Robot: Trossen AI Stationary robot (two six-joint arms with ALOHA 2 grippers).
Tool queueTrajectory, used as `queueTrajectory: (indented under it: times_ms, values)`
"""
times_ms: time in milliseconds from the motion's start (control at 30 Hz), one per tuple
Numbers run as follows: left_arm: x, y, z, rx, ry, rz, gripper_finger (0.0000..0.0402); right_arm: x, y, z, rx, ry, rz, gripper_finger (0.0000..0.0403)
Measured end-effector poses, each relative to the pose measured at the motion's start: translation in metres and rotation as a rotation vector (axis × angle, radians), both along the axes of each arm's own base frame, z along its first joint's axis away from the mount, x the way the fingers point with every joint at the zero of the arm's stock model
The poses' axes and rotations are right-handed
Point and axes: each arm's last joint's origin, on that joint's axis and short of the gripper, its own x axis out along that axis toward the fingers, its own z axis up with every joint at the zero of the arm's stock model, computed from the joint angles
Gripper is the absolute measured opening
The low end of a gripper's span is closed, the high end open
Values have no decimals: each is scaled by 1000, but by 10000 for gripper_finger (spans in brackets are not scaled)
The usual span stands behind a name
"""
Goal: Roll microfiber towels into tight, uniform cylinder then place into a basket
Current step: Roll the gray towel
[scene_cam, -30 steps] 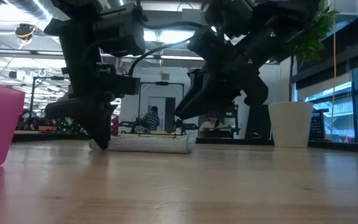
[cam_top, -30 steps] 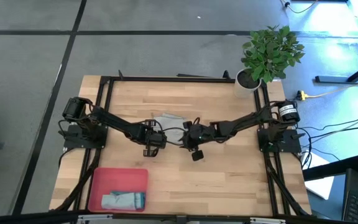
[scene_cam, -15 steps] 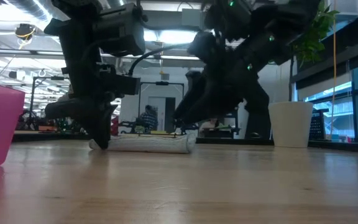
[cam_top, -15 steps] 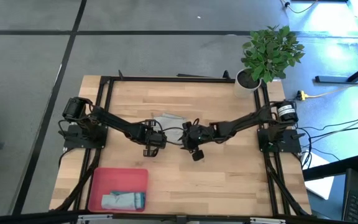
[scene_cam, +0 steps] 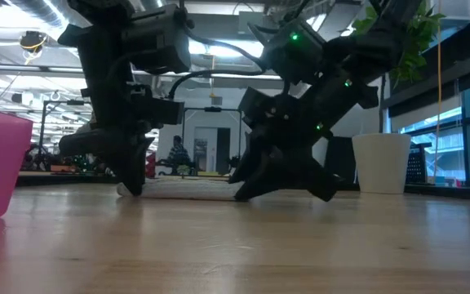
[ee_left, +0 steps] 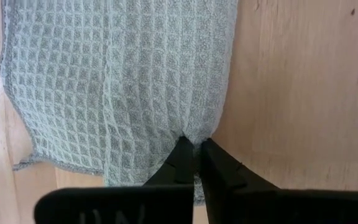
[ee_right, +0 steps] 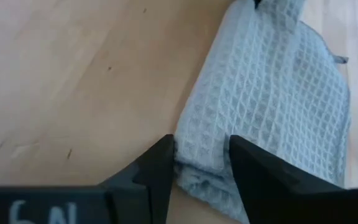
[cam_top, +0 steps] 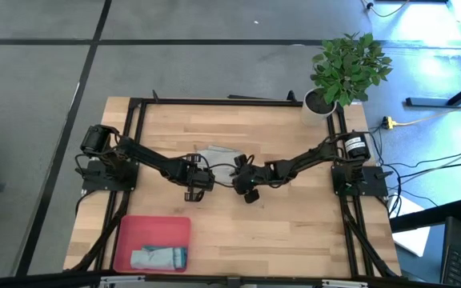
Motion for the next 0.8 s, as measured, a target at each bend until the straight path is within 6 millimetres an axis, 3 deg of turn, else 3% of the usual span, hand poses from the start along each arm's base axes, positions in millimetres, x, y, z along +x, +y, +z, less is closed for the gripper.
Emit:
queueTrajectory:
  times_ms: [133,367,533,800]
  values:
    - [0,0,0,0,0,0,0,0,-2,0,-15,-1,-20,120]
    - [0,0,0,-4,1,-2,0,0,-2,0,21,-12,-72,17]
    - [3,-2,7,-38,29,-5,0,-1,0,2,93,-5,-61,18]
    - [13,-9,20,-234,52,-64,0,5,3,24,250,94,-84,17]
